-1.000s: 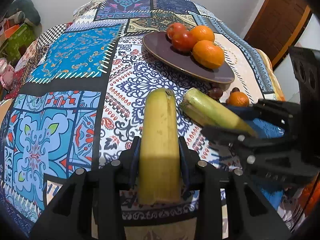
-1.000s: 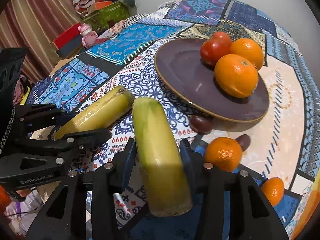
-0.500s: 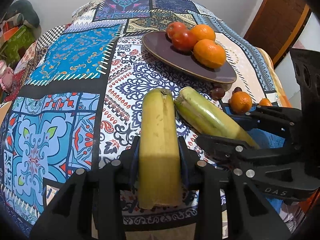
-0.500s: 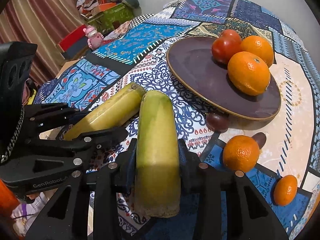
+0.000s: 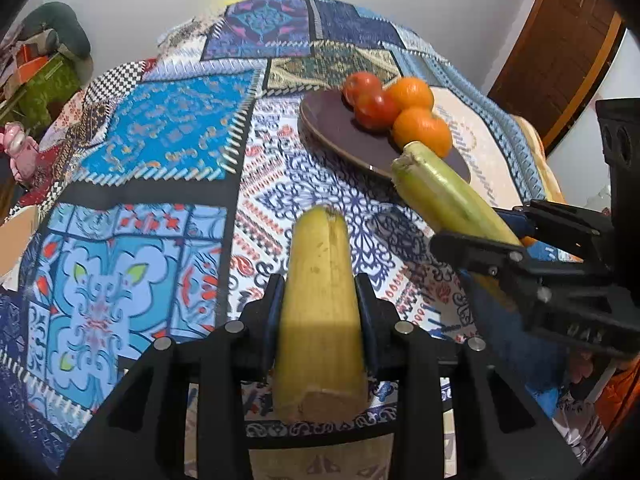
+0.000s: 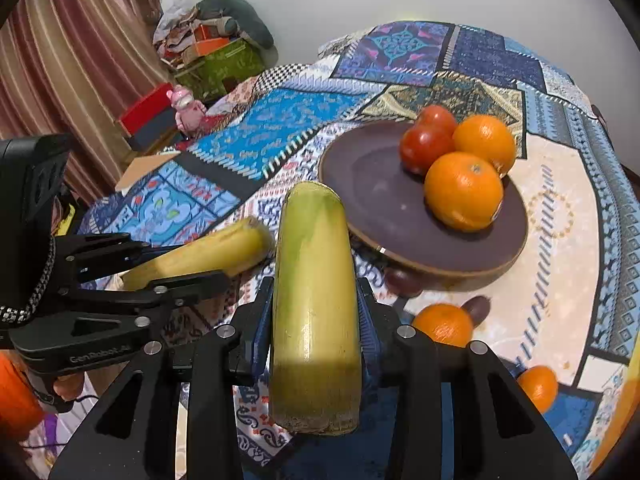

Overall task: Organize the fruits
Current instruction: 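Lift both bananas upright off the quilt, then carry the right gripper's banana onto the plate while the left gripper follows with its banana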

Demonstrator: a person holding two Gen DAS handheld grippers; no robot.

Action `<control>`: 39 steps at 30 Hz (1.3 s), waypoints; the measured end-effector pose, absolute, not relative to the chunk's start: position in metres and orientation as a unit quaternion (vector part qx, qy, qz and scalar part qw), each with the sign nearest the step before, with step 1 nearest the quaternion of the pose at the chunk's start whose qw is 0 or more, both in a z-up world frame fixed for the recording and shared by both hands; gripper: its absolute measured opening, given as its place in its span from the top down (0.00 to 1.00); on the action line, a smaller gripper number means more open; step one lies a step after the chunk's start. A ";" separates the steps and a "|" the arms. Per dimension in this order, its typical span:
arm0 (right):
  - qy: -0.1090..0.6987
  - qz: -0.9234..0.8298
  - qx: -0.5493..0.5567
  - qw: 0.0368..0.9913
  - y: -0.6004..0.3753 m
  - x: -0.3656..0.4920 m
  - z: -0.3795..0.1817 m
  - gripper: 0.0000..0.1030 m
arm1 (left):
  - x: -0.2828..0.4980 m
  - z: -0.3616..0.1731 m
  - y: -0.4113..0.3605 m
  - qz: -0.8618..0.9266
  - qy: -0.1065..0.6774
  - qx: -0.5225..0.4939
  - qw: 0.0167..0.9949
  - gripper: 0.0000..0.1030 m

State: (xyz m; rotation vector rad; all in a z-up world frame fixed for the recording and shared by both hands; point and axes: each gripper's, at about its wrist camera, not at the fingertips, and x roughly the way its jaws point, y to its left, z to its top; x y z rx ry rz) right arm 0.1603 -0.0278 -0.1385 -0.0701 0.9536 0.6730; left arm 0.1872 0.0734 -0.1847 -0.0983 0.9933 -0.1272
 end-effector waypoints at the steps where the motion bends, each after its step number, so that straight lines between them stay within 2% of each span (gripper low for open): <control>1: 0.447 0.316 -0.030 0.836 -0.029 0.162 -0.136 0.66 | 0.187 -0.182 0.074 -0.061 0.475 -0.046 0.877 0.66; 10: 0.437 0.307 -0.019 0.845 -0.036 0.171 -0.127 0.66 | 0.199 -0.201 0.069 -0.067 0.524 -0.004 0.849 0.66; 19: 0.443 0.301 -0.014 0.844 -0.041 0.183 -0.133 0.66 | 0.222 -0.209 0.062 -0.083 0.533 0.007 0.842 0.66; 26: 0.439 0.297 -0.011 0.848 -0.041 0.192 -0.132 0.66 | 0.221 -0.203 0.059 -0.073 0.519 0.023 0.851 0.66; 39: 0.446 0.290 -0.040 0.846 -0.016 0.226 -0.139 0.66 | 0.229 -0.154 0.082 -0.060 0.463 -0.008 0.884 0.66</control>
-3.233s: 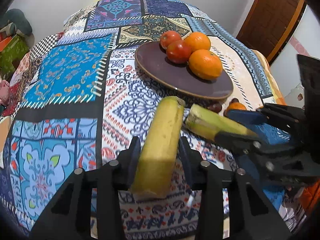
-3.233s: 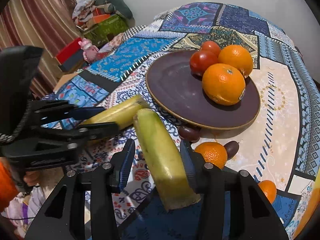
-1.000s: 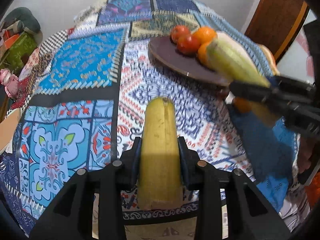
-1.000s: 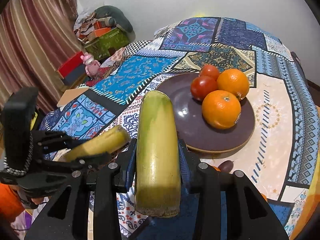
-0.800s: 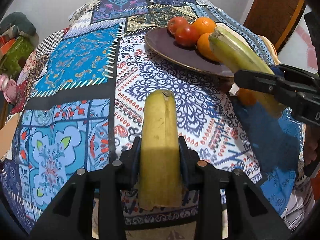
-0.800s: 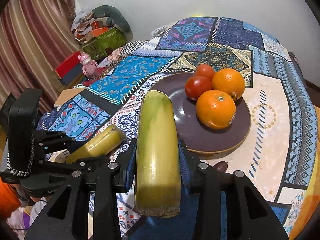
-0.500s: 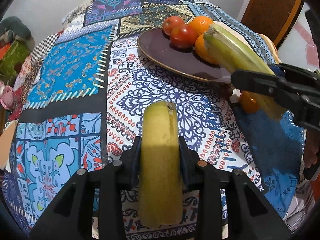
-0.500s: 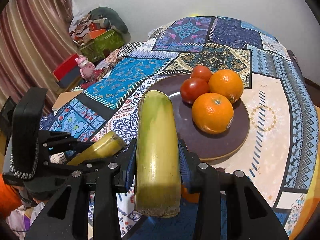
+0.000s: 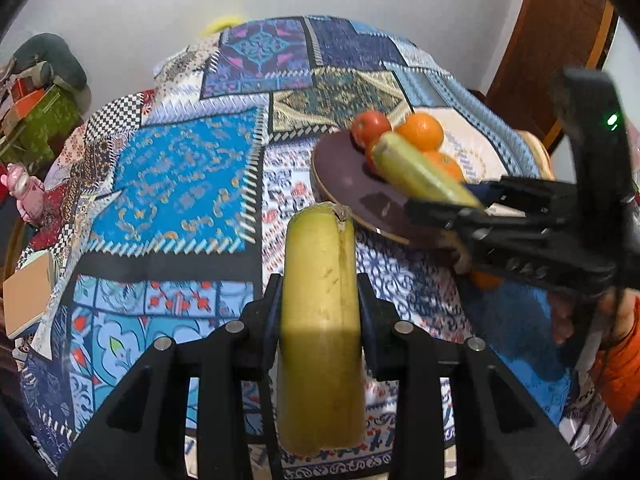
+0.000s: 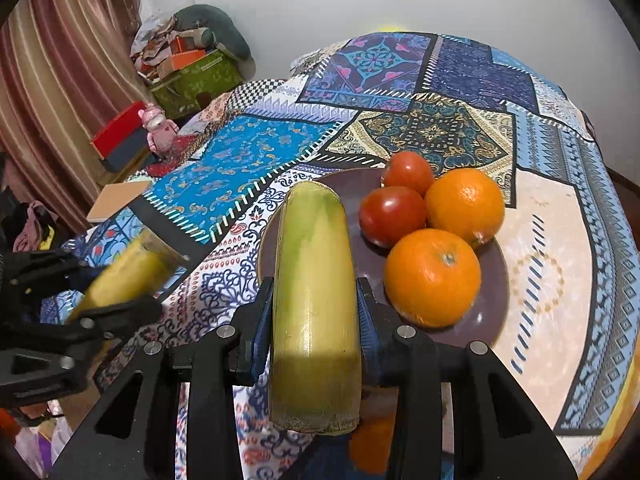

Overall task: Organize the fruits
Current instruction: 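Carry the right gripper's banana onto the plate while the left gripper follows with its banana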

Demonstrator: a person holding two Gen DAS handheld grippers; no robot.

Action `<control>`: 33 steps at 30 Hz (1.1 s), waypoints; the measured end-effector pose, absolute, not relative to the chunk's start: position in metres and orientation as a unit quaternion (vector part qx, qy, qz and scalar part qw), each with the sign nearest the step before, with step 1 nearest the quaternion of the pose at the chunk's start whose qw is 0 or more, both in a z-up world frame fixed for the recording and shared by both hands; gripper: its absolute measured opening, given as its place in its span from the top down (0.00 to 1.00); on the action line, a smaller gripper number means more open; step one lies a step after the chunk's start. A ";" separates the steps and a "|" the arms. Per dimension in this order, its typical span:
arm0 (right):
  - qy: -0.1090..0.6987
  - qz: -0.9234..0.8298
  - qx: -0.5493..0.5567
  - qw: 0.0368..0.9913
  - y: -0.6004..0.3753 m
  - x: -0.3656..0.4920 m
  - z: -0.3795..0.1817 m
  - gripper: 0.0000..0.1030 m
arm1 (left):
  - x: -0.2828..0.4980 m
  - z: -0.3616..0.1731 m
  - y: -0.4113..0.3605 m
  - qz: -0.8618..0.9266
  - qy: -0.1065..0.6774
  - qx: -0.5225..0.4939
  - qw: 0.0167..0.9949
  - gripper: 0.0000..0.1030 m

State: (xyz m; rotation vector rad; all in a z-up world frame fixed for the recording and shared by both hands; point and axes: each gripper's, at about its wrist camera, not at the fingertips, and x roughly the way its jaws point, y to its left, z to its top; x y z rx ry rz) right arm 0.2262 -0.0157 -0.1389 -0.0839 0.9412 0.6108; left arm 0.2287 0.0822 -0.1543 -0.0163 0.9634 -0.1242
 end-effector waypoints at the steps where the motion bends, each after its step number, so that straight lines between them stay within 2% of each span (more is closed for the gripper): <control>1: 0.448 0.289 -0.044 0.845 -0.013 0.229 -0.141 0.66 | 0.231 -0.153 0.084 -0.059 0.462 -0.010 0.885 0.66; 22: 0.475 0.283 -0.061 0.831 0.005 0.257 -0.163 0.65 | 0.268 -0.164 0.086 -0.055 0.462 -0.030 0.885 0.66; 33: 0.444 0.286 -0.038 0.848 -0.032 0.242 -0.129 0.63 | 0.285 -0.158 0.072 -0.051 0.460 -0.038 0.886 0.66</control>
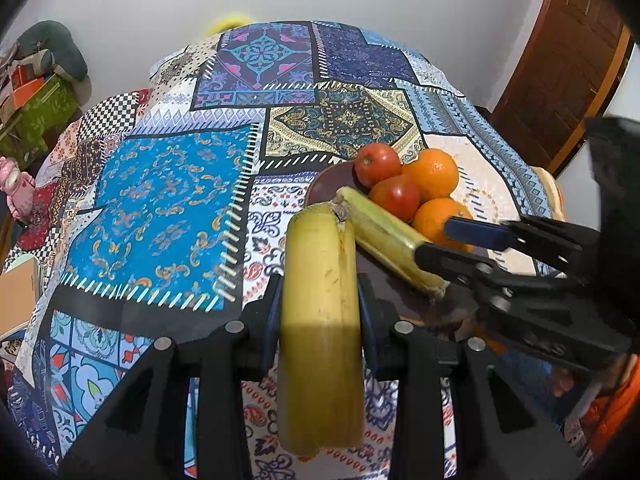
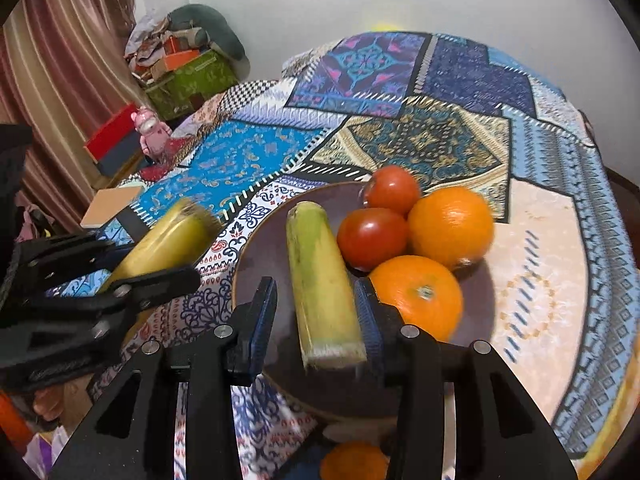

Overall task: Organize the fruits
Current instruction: 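Carry the right gripper's banana onto the plate while the left gripper follows with its banana, then lay both bananas side by side on the plate and open both grippers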

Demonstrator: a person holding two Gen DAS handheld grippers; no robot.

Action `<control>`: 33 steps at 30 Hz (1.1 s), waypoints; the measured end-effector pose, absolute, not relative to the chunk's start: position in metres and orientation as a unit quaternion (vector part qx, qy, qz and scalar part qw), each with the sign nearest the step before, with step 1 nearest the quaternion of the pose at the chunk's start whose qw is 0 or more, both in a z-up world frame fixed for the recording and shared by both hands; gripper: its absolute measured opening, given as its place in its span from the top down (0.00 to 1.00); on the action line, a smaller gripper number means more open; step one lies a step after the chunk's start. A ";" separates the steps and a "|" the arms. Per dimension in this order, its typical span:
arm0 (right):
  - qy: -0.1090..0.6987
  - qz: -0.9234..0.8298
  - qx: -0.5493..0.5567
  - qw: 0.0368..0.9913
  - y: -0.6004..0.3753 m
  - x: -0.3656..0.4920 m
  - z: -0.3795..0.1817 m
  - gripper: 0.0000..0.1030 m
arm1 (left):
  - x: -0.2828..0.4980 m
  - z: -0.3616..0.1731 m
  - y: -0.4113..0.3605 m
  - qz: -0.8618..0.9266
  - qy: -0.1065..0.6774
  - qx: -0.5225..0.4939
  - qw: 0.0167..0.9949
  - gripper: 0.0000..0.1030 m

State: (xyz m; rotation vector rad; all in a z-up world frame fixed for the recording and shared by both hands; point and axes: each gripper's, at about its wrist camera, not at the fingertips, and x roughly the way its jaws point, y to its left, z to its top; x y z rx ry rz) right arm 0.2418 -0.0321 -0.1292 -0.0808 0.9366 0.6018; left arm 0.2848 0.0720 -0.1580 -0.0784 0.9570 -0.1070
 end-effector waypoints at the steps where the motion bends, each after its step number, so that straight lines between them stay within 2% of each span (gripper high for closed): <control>1: 0.441 0.284 -0.040 0.850 -0.034 0.240 -0.127 0.63 | 0.288 -0.158 0.070 -0.051 0.461 -0.038 0.885 0.66; 16: 0.415 0.279 -0.030 0.865 -0.075 0.228 -0.118 0.63 | 0.332 -0.176 0.056 0.005 0.489 -0.071 0.869 0.66; 25: 0.407 0.270 -0.031 0.872 -0.090 0.225 -0.120 0.63 | 0.336 -0.179 0.040 0.004 0.497 -0.053 0.866 0.66; 33: 0.406 0.266 -0.017 0.874 -0.099 0.222 -0.119 0.63 | 0.328 -0.169 0.031 -0.013 0.496 -0.041 0.868 0.61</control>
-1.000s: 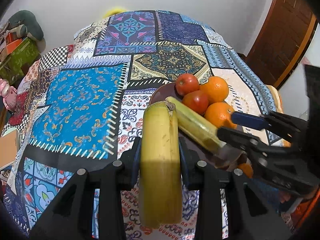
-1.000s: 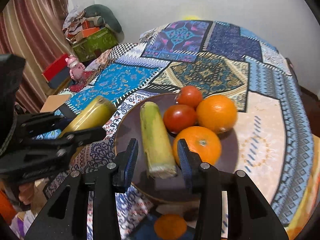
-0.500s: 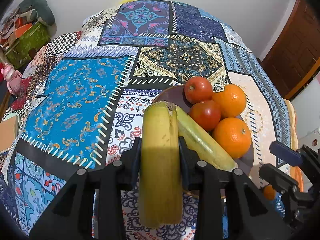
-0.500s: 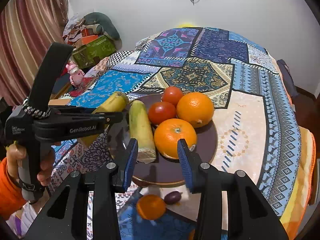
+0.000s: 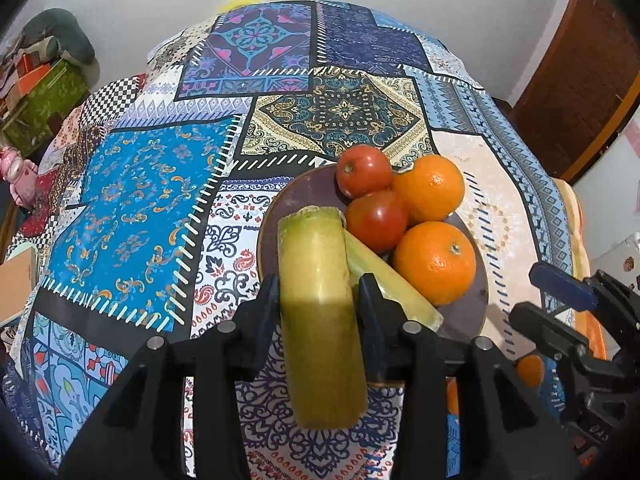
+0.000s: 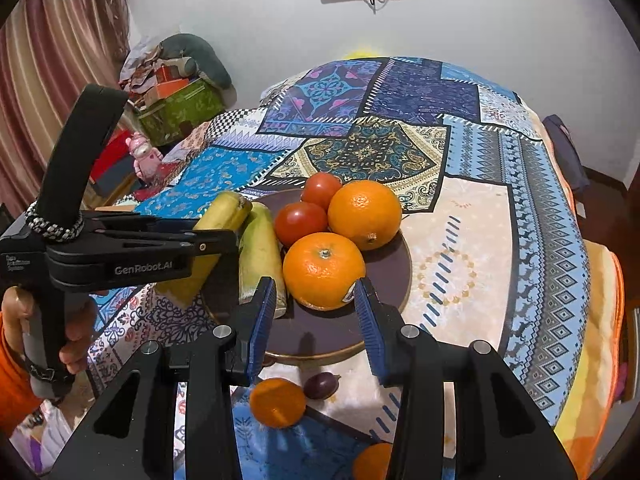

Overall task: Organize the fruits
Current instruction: 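Lay both bananas side by side on the plate and open both grippers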

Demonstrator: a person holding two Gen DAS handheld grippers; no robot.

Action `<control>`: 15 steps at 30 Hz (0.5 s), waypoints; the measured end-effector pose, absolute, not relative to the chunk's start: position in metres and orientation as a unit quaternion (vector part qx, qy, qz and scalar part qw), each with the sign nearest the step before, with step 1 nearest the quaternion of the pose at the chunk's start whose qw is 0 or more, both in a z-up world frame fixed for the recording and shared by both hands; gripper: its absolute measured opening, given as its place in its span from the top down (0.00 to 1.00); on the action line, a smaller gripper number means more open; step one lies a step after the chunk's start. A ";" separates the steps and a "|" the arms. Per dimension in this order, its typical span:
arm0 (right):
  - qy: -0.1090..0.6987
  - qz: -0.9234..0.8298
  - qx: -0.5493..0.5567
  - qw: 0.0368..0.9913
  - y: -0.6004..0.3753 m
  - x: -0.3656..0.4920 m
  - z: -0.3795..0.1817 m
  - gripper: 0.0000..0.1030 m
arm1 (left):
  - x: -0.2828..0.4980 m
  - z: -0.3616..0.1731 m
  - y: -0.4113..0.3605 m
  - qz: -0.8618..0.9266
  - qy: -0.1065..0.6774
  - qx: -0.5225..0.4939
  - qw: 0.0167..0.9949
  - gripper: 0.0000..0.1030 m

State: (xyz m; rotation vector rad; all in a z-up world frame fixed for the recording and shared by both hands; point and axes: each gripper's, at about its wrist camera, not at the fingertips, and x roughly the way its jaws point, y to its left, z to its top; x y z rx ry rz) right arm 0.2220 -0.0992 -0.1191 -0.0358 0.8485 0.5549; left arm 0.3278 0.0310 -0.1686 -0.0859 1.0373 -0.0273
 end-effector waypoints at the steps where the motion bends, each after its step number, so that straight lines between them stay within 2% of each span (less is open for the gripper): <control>1: 0.407 0.266 -0.017 0.874 -0.100 0.222 -0.119 0.63 | 0.325 -0.169 0.031 -0.012 0.497 -0.039 0.867 0.61; 15: 0.405 0.266 -0.022 0.874 -0.098 0.218 -0.120 0.63 | 0.275 -0.177 0.033 -0.042 0.509 -0.030 0.859 0.62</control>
